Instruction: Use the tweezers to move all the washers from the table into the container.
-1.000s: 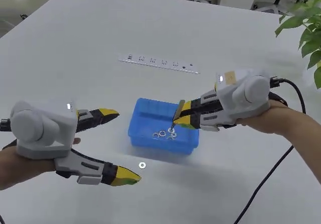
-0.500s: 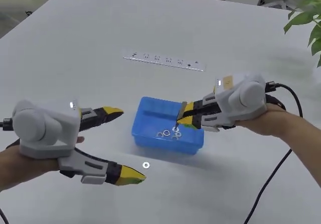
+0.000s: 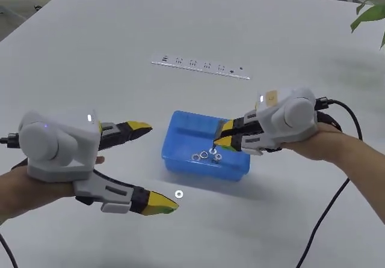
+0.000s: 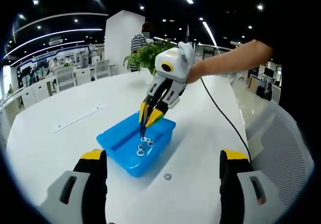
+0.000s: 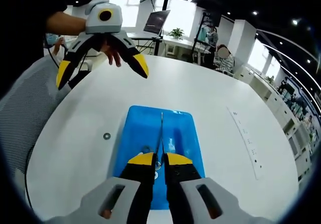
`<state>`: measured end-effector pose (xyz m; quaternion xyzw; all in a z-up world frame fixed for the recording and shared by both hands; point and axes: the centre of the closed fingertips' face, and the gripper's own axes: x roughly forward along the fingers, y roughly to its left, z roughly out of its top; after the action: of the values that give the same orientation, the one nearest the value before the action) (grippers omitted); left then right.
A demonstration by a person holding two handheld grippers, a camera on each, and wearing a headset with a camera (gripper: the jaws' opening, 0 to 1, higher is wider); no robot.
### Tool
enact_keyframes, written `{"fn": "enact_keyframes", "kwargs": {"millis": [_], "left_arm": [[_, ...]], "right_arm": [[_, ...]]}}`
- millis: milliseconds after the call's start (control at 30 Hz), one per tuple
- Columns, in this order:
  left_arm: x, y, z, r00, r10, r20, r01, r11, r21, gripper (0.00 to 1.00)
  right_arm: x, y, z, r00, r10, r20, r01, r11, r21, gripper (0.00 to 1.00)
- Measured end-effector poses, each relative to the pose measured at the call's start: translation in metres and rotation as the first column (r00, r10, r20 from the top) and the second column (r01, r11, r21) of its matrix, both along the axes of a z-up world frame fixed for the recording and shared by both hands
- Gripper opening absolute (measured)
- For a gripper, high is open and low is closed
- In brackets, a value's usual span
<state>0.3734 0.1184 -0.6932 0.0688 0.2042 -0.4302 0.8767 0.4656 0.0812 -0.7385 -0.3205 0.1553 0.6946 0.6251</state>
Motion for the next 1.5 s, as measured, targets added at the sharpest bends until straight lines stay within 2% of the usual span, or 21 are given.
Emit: {"fn": "enact_keyframes", "kwargs": {"millis": [333,533,867,1133,1200,1433,1500], "left_arm": [[0.014,0.0,0.003,1.0,-0.014,0.008,0.014,1.0,0.007,0.93],[0.024,-0.003,0.007,0.999,-0.038,0.024,0.038,0.999,0.011,0.85],[0.044,-0.014,0.011,0.993,-0.113,0.042,0.111,0.993,0.044,0.66],[0.059,-0.024,0.012,0.983,-0.174,0.056,0.169,0.982,0.083,0.45],[0.062,-0.026,0.011,0.981,-0.185,0.055,0.18,0.979,0.095,0.42],[0.075,-0.037,0.011,0.972,-0.219,0.083,0.208,0.97,0.125,0.29],[0.077,-0.04,0.009,0.971,-0.225,0.081,0.213,0.968,0.129,0.27]], "right_arm": [[0.004,-0.001,-0.009,1.0,-0.004,0.001,0.004,1.0,-0.007,0.08],[0.004,0.0,-0.011,1.0,-0.005,-0.004,0.005,1.0,-0.002,0.08],[0.005,0.0,-0.012,1.0,-0.005,-0.007,0.005,1.0,0.0,0.08],[0.005,0.0,-0.013,1.0,0.001,-0.001,-0.001,1.0,-0.004,0.08],[0.005,0.0,-0.012,1.0,0.002,0.0,-0.002,1.0,-0.004,0.08],[0.007,0.0,-0.014,1.0,0.01,0.009,-0.01,1.0,-0.01,0.08],[0.007,0.0,-0.014,1.0,0.011,0.011,-0.011,1.0,-0.011,0.08]]}}
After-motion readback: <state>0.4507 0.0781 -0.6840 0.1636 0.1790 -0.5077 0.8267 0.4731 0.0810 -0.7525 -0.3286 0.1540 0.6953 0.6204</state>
